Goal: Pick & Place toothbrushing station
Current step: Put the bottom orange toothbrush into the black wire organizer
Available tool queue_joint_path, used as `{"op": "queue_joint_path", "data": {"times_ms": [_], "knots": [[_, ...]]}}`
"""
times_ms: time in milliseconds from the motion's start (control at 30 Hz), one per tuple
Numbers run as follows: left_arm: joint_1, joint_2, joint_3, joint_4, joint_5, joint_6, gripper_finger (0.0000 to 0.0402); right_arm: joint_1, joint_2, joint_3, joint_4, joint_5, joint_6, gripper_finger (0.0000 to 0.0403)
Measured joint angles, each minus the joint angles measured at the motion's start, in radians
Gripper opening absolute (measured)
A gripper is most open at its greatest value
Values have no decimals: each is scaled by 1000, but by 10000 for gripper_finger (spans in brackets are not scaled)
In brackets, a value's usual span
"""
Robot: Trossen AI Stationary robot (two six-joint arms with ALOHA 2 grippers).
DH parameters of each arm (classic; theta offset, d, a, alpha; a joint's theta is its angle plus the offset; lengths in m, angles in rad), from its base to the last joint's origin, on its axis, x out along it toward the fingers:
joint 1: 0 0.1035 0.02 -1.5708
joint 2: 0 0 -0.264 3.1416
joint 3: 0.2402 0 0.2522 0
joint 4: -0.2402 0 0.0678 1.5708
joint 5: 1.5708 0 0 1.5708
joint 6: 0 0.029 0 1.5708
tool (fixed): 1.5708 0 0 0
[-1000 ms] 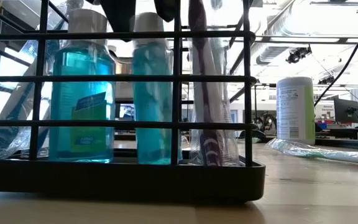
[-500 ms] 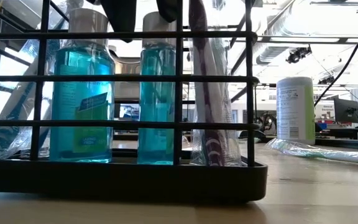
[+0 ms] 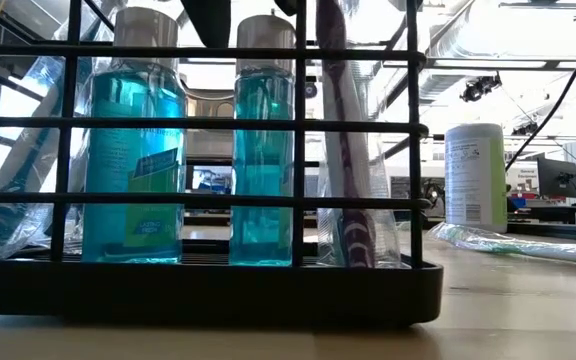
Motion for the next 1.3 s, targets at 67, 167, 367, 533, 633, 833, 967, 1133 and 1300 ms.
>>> {"op": "queue_joint_path", "data": {"times_ms": [67, 167, 367, 533, 633, 833, 967, 1133, 1300], "knots": [[0, 0, 0, 0, 0, 2, 164, 0, 0, 0, 0, 0, 0, 171], [0, 0, 0, 0, 0, 2, 164, 0, 0, 0, 0, 0, 0, 171], [0, -15, -1, 5, 0, 3, 164, 0, 0, 0, 0, 1, 0, 171], [0, -35, -1, -1, -9, -2, 164, 0, 0, 0, -2, 2, 0, 171], [-1, -50, -1, -18, -12, -7, 164, 0, 0, 0, -4, 3, 0, 171], [-1, -55, -1, -11, -6, -7, 164, 0, 0, 0, -9, 3, 0, 171], [-1, -56, -1, -7, 7, -5, 164, 0, 0, 0, -13, 8, 0, 171], [-1, -56, -1, -6, 28, 3, 164, 0, 0, 0, -14, 8, 0, 171], [-1, -59, -1, 37, 83, 49, 164, 0, 0, 0, -14, 8, 0, 171]]}}
